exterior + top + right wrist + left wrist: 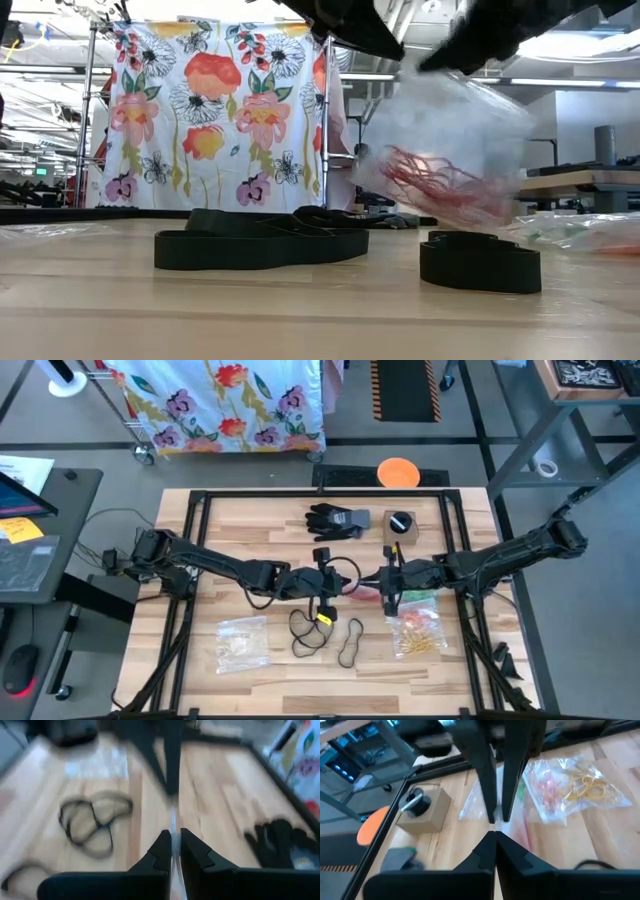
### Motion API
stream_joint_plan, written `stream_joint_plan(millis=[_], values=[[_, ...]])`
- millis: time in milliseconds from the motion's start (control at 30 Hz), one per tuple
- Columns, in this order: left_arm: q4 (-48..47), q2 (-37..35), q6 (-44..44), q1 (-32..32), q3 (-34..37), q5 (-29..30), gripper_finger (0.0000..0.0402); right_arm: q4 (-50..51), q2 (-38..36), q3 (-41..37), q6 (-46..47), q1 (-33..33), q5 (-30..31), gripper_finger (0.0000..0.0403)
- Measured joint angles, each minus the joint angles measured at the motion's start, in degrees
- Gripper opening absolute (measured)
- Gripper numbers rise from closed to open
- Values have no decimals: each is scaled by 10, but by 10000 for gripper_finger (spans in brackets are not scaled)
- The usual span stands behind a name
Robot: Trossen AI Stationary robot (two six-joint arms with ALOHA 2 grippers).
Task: Sort rubber bands
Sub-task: Close the transparent zip bag containing the red rubber bands
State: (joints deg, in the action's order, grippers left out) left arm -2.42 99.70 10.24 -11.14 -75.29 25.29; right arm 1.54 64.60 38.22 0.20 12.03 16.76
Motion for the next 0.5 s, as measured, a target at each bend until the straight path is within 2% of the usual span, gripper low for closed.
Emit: stream_joint_plan(millis=[267, 500], values=[[-43, -29, -20, -17, -1, 25, 1, 26, -13, -2, 9, 0, 30, 21], [-43, -22, 16, -23, 1, 24, 1, 11, -13, -2, 8, 12, 29, 21]])
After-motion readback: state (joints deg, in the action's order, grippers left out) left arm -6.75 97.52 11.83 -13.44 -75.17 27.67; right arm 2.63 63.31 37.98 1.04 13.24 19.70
